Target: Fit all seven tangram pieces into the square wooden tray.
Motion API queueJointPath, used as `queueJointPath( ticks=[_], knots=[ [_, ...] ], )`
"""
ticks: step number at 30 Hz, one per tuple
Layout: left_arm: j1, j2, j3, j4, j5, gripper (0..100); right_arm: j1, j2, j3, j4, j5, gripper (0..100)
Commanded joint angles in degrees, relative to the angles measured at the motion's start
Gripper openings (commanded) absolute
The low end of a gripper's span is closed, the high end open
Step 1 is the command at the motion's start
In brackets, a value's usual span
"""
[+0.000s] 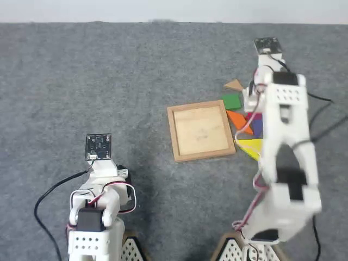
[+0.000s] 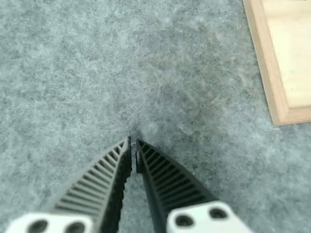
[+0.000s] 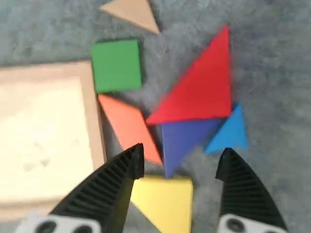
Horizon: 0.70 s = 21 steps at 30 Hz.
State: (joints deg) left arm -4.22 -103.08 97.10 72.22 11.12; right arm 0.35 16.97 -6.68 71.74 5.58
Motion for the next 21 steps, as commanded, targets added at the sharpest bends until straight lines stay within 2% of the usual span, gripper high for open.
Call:
queueJointPath(
  ticks=[1, 7, 12, 21],
  knots=[
    [-0.4, -1.1, -0.7, 0.1, -0.6, 1, -1.8, 9.9, -12.3, 0.9, -3.3, 25.6],
    [-0.4, -1.1, -0.7, 0.1, -0.6, 1, -2.9, 24.3, -28.7, 6.3, -6.4, 25.7],
    [-0.4, -1.1, -0.7, 0.1, -0.6, 1, -0.2, 31.7, -39.8, 11.1, -10.8, 25.7],
    [-0.4, -1.1, -0.7, 0.1, -0.6, 1, 3.6, 35.5, -47.2, 13.1, -11.3, 25.7]
  ],
)
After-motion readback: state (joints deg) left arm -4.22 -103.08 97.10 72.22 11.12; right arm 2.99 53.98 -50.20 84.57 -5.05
